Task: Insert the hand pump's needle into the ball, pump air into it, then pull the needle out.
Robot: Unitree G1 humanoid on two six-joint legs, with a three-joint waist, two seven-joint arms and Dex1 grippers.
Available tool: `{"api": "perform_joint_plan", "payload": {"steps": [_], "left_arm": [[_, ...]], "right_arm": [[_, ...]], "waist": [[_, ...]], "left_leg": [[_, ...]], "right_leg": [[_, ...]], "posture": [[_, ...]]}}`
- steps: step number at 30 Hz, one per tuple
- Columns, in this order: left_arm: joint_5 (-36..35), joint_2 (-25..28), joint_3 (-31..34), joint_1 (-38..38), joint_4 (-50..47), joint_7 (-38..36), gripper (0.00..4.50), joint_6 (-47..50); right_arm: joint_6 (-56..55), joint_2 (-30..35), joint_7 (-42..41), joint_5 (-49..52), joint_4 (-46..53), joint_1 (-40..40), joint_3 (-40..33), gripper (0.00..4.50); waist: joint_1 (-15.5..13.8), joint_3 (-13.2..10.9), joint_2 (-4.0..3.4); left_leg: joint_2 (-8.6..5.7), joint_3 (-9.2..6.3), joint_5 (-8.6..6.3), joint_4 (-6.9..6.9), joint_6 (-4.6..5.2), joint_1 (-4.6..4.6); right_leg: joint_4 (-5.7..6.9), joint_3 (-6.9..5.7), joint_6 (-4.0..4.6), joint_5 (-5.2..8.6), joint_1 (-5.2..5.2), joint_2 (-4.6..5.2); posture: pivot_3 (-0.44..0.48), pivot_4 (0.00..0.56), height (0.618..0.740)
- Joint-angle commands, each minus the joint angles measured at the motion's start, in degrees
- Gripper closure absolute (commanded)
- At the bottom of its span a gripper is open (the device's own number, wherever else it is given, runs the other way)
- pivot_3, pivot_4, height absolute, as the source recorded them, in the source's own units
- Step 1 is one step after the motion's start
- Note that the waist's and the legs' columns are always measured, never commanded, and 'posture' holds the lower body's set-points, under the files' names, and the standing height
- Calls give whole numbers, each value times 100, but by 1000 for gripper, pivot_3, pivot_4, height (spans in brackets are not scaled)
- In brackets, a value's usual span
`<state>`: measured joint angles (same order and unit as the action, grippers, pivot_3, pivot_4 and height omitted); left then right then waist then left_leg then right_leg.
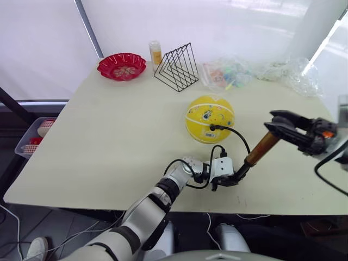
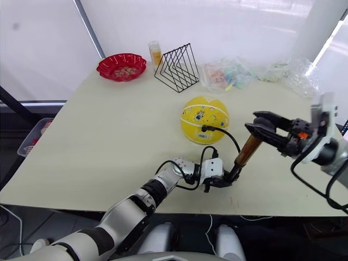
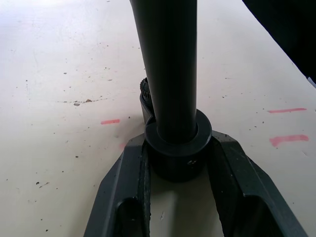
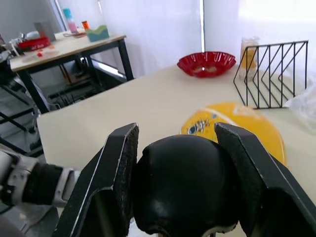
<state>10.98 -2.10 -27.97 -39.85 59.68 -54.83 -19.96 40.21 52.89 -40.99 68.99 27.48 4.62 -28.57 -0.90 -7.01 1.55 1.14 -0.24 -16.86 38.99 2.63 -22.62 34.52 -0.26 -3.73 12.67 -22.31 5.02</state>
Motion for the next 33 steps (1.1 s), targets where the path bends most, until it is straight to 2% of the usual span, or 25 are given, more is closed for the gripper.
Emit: {"api": "perform_joint_plan", "payload": {"steps": [1,3,6,9,13,19,22,27,33], "left_arm": [[637,404,-390,443,899,-82,3378,519],[636,398,-383,438,893,-92,3378,526],[662,404,-399,430,885,-75,3378,520],[679,409,-412,429,874,-68,3378,524],[673,399,-400,428,868,-58,3378,537],[669,393,-393,421,875,-38,3378,544],[663,406,-395,421,873,-55,3378,534],[664,401,-393,394,904,-64,3378,528],[671,415,-393,379,915,-73,3378,519]], "right_arm": [[57,337,380,181,-187,386,-846,2527],[175,333,454,220,-148,376,-746,2527],[277,209,411,-316,99,-143,-148,2527],[48,-179,435,-798,101,-436,402,2527],[-360,-746,367,-1457,-21,-749,1028,2527],[-985,-952,97,-2554,-212,-1090,1668,2528],[-925,-810,-39,-2083,-89,-899,1058,2528],[-423,-246,-97,-1115,-52,-360,74,2528],[193,427,142,-172,-243,330,-686,2528]], "waist": [[1,0,0],[-1,0,12],[-2,10,28],[7,52,90],[18,63,106],[12,78,99],[11,78,94],[8,47,32],[10,41,30]], "left_leg": [[-1,8,0,0,0,0],[-2,30,0,0,1,-3],[-1,65,-5,0,9,-4],[7,91,-18,0,29,8],[11,141,-25,0,37,24],[15,137,-25,-8,36,20],[16,116,-26,-9,33,14],[15,105,-24,-9,30,2],[15,95,-23,-9,31,-12]], "right_leg": [[0,9,-4,-2,-4,1],[1,33,-14,-8,-19,1],[3,74,-23,-13,-38,-2],[3,105,-26,-12,-42,-9],[3,156,-42,-21,-48,-3],[3,152,-42,-22,-65,0],[1,153,-40,-21,-62,6],[0,137,-39,-22,-62,18],[-9,120,-38,-21,-61,21]], "posture": [[0,150,735],[0,150,735],[0,150,735],[0,150,735],[0,150,735],[0,150,735],[0,150,735],[0,150,735],[0,150,735]]}}
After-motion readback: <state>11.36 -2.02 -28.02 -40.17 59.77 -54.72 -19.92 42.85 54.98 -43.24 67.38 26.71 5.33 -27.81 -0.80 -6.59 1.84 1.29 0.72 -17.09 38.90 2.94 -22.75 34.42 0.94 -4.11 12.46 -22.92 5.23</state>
